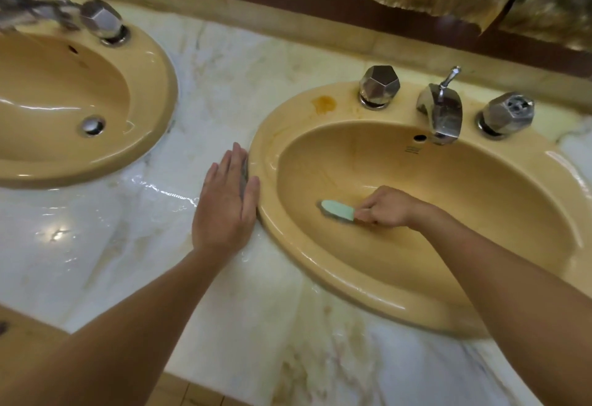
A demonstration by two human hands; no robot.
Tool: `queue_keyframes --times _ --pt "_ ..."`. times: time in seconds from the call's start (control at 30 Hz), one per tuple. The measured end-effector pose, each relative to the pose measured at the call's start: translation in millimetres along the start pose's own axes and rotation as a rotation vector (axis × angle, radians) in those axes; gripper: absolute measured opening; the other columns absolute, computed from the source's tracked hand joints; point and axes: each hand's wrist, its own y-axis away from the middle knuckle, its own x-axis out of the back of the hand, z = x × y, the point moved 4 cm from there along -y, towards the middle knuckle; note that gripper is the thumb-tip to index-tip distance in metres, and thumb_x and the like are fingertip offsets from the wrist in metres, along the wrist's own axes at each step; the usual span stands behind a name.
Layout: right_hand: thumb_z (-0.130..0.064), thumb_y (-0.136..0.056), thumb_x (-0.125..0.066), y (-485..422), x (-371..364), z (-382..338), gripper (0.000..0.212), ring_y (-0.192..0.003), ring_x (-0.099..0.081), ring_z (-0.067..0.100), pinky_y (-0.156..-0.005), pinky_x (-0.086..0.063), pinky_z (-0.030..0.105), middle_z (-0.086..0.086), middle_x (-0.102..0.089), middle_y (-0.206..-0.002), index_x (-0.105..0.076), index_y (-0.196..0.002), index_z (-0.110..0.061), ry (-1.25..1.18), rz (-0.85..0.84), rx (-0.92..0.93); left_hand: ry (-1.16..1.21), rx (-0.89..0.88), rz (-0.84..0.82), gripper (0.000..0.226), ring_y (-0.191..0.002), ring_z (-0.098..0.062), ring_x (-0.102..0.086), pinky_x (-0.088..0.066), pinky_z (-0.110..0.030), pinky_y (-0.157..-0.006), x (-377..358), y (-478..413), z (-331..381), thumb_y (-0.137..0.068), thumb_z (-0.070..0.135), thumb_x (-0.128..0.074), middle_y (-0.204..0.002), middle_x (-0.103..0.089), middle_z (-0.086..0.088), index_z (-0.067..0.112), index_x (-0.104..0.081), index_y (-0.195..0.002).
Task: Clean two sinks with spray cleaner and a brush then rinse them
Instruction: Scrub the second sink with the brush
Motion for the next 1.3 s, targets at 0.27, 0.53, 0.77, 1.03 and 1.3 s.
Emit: queue_keyframes --times 0.27,0.53,0.77,1.03,1.3 --pt "-0.029 -0.088 -0.06 -10.9 5.1 -8.5 0.025 -0.069 -0.055 0.018 -0.056 -0.038 0.028 0.003 -0.064 -0.07 -0.074 -0.075 -0.013 -0.09 0.171 -0.01 0.003 0.006 0.009 0.06 -0.149 -0.015 -0.032 -0.018 -0.043 -0.125 0.7 -0.5 -0.2 -0.106 0.039 -0.03 -0.158 -0.041 -0.001 0.013 -0.022 -0.159" --pt "-0.028 -0.085 -0.064 -16.4 7.6 -17.4 0.02 -0.073 -0.058 0.018 -0.066 -0.046 0.031 -0.001 -0.068 -0.074 -0.078 -0.08 -0.016 -0.145 0.231 0.002 0.027 0.024 0.019 0.062 -0.15 -0.012 -0.029 -0.017 -0.04 -0.125 1.6 0.0 0.8 -0.105 0.041 -0.032 -0.16 -0.039 0.0 0.014 -0.022 -0.159" --pt "-0.021 -0.085 -0.065 -17.0 3.4 -22.5 0.016 -0.07 -0.054 0.019 -0.063 -0.041 0.032 0.003 -0.064 -0.074 -0.077 -0.076 -0.014 -0.328 0.291 -0.004 0.029 0.024 0.018 0.062 -0.151 -0.012 -0.029 -0.017 -0.041 -0.125 1.0 -0.8 0.1 -0.105 0.04 -0.034 -0.16 -0.039 0.0 0.013 -0.022 -0.159" --pt "-0.023 -0.086 -0.07 -27.2 -4.2 -24.4 0.013 -0.073 -0.062 0.023 -0.069 -0.05 0.036 0.003 -0.072 -0.081 -0.08 -0.086 -0.015 -0.451 0.252 0.025 0.034 0.026 0.026 0.061 -0.15 -0.012 -0.031 -0.017 -0.041 -0.125 0.9 -0.8 0.1 -0.105 0.039 -0.035 -0.159 -0.04 0.0 0.013 -0.023 -0.159" --pt "-0.017 -0.091 -0.071 -18.8 -7.1 -45.5 0.018 -0.062 -0.05 0.014 -0.055 -0.04 0.021 -0.002 -0.062 -0.07 -0.08 -0.079 -0.026 -0.45 -0.038 0.091 0.029 0.036 0.015 0.064 -0.15 -0.01 -0.028 -0.015 -0.039 -0.126 0.6 -1.4 -1.7 -0.104 0.044 -0.03 -0.16 -0.038 0.001 0.015 -0.021 -0.16"
